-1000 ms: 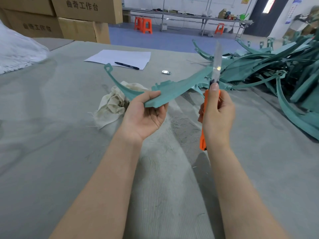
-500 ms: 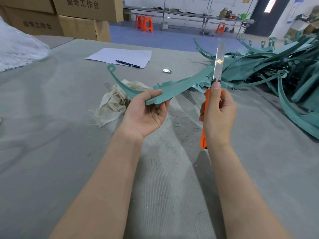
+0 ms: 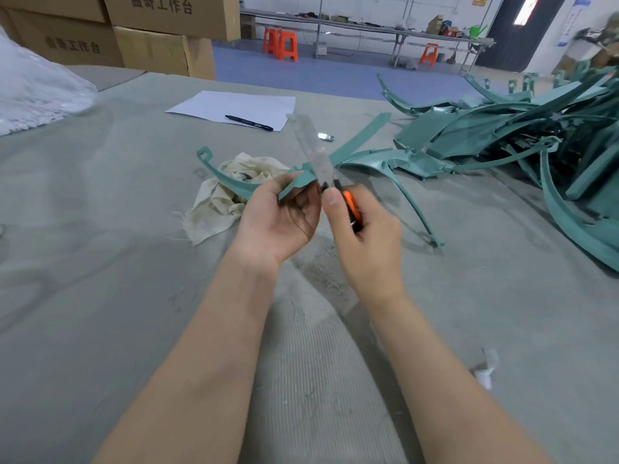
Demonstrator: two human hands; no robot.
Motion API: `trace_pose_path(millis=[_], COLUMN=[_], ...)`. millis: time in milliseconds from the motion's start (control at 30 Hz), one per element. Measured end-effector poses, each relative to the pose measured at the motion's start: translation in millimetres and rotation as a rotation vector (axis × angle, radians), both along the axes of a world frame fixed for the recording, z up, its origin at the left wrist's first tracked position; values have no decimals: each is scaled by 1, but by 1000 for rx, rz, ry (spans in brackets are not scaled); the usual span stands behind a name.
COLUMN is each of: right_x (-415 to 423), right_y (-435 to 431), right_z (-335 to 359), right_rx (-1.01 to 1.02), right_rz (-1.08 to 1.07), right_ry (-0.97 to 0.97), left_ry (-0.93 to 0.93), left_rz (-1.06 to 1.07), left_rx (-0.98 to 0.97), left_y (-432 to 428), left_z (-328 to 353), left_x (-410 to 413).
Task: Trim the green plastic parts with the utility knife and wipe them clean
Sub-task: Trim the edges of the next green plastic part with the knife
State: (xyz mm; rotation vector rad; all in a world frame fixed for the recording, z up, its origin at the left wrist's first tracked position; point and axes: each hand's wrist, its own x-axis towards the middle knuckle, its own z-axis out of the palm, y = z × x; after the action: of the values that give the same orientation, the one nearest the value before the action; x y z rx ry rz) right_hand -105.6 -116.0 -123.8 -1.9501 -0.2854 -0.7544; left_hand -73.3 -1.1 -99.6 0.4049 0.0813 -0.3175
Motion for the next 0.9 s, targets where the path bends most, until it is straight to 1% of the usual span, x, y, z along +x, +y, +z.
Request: trace_pose_path(millis=[100, 167, 200, 267, 300, 433, 500, 600, 700, 900], right_x=[-2, -4, -5, -7, -8, -6, -5, -2, -1, -4], right_y=[2, 4, 5, 10, 10, 3, 1, 1, 3, 5], right_z=[-1, -2, -3, -3, -3, 0, 2, 1, -2, -1], right_rx=[-43, -107, -153, -209, -190, -48, -9, -10, -32, -3], right_rz=[28, 48, 62, 82, 84, 27, -7, -35, -46, -16], right_ry=[9, 10, 10, 3, -6, -37, -50, -33, -16, -6], left_ry=[25, 26, 18, -28, -43, 14, 39, 19, 10, 34], left_rz=[59, 57, 53, 51, 51, 103, 136, 131, 105, 104], left_rx=[23, -15, -41, -14, 6, 18, -9, -67, -57, -26], left_y=[0, -1, -1, -2, -3, -3, -2, -1, -3, -8], left_z=[0, 1, 1, 2, 3, 3, 3, 2, 1, 2], left_x=[4, 2, 0, -4, -5, 1, 2, 0, 1, 1])
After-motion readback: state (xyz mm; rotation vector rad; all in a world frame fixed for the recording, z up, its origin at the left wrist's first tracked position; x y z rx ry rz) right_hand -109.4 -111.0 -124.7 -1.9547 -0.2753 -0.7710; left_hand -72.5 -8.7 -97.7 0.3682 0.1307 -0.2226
